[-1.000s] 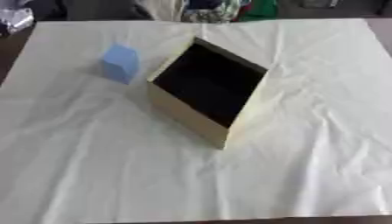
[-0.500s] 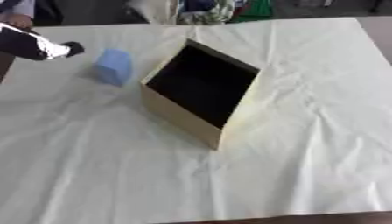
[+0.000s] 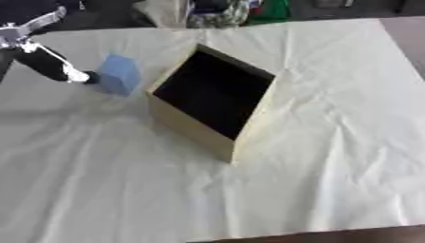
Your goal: Pick up objects on the table and place them in the box.
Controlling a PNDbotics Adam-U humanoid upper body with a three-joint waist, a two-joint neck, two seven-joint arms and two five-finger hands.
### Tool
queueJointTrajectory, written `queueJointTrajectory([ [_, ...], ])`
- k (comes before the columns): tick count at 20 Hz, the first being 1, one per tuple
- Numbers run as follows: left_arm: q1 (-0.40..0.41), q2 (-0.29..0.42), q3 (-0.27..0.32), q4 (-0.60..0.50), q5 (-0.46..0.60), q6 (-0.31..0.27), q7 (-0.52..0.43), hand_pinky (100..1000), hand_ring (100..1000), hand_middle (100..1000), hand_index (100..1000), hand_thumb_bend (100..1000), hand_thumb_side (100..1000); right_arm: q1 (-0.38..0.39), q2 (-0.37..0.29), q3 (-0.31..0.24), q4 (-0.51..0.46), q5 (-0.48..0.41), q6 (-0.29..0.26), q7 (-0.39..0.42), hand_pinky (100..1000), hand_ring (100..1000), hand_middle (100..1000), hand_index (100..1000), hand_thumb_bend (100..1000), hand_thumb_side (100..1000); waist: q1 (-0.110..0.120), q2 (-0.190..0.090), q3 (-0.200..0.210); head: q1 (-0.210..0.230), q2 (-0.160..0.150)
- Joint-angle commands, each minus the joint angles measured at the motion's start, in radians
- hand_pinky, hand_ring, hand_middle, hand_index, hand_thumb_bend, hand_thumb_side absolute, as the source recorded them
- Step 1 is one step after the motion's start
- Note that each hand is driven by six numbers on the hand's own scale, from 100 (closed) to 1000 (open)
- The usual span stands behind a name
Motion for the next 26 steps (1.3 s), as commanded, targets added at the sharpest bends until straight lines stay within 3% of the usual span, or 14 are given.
queueJointTrajectory([
  [1,-0.041,-0.009,0.008,0.071,-0.026,-0.031,-0.05,904,912,845,933,642,226,-0.016,-0.015,-0.007,-0.014,-0.006,0.001,0.004,790,827,842,860,100,503,0.009,-0.036,-0.001,0.006,-0.013],
  [9,-0.104,-0.074,0.039,0.195,-0.07,-0.056,-0.181,894,913,894,948,664,108,-0.025,-0.002,-0.002,-0.014,-0.012,0.003,0.009,789,835,839,858,100,509,0.005,-0.021,-0.009,0.013,-0.028],
  [13,-0.126,-0.092,0.059,0.205,-0.064,-0.053,-0.25,895,911,897,940,674,100,-0.03,0.002,0.0,-0.014,-0.013,0.003,0.01,788,836,838,857,100,513,0.005,-0.012,-0.014,0.02,-0.038],
  [26,-0.19,-0.126,0.141,0.2,-0.068,0.047,-0.45,873,896,885,933,587,100,-0.047,0.009,0.008,-0.014,-0.012,-0.001,0.018,787,835,836,851,100,522,0.005,0.019,-0.03,0.029,-0.06],
])
